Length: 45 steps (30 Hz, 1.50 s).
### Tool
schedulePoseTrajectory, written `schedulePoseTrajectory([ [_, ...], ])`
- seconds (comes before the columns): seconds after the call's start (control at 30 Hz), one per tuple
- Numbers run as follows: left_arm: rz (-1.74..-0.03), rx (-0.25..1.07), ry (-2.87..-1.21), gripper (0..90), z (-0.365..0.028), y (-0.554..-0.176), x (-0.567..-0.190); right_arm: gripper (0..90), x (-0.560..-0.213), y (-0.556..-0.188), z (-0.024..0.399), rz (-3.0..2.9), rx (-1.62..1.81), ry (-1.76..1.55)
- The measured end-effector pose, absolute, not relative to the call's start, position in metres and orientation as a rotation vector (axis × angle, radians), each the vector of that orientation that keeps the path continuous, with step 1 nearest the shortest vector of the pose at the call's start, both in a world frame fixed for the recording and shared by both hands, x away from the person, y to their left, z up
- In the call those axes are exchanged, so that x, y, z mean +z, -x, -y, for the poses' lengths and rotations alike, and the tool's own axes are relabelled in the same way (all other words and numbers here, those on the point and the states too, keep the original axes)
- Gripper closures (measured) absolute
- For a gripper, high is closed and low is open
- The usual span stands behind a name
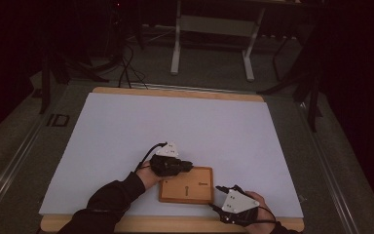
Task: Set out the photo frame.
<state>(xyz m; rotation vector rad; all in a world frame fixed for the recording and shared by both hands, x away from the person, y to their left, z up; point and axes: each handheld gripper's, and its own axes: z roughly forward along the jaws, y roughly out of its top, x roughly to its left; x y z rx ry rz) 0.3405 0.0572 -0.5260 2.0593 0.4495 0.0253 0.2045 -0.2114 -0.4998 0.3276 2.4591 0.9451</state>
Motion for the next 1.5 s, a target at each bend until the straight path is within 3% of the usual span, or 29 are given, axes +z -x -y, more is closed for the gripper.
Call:
schedulePoseTrajectory([
  [0.4,-0.503,-0.107,-2.027,83.6,-0.06,-0.357,-0.527,42.9,-0.514,-0.19,0.202,-2.388,0.755,-0.094],
  [1.03,-0.509,-0.135,-2.033,83.6,-0.06,-0.361,-0.527,62.6,-0.538,-0.184,0.184,-2.151,0.419,0.317],
  [1.5,-0.504,-0.15,-2.037,83.1,-0.06,-0.362,-0.527,64.2,-0.54,-0.184,0.184,-2.143,0.408,0.342],
])
